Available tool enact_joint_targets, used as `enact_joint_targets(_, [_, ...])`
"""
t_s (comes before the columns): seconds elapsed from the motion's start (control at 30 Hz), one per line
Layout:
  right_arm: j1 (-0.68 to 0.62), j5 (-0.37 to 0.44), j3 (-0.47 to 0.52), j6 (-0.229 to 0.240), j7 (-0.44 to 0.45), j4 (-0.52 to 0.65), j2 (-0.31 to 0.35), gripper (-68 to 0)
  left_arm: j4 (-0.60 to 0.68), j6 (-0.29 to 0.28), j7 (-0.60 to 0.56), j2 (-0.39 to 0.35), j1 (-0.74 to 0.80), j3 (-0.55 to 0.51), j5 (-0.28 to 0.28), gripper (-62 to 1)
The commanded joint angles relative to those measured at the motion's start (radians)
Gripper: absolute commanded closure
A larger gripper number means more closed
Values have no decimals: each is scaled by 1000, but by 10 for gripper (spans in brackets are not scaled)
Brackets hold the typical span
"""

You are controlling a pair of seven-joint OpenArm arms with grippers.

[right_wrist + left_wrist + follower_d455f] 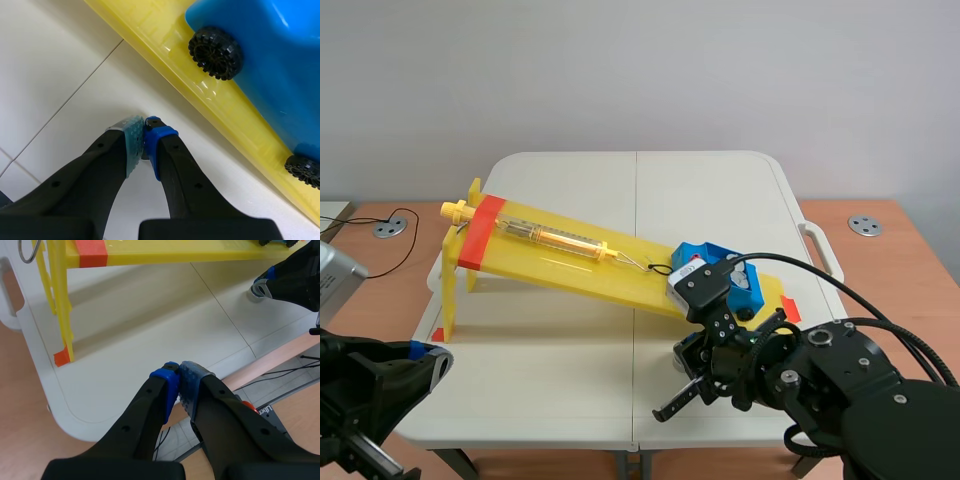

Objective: Place the four metal weights on the blue cart on the ramp.

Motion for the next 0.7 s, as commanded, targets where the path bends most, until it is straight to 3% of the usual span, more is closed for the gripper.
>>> enact_joint_targets(0.0, [74, 23, -5, -18, 56, 35, -15, -7, 68, -36, -96, 8, -34, -8, -74, -31])
enact_joint_targets(0.13, [42, 67, -5, -3, 52, 101, 21, -7, 68, -35, -96, 8, -36, -8, -74, -31])
enact_joint_targets(0.33, [-72, 161, 16, 13, 1, 343, 112, -7, 68, -35, -96, 8, -36, -8, -74, -31])
enact_joint_targets(0.43, [-136, 196, 45, 36, -30, 466, 149, -7, 68, -35, -96, 8, -36, -8, -74, -31])
enact_joint_targets(0.67, [-259, 297, 154, 39, -129, 688, 198, -7, 68, -35, -95, 8, -36, -8, -74, -31])
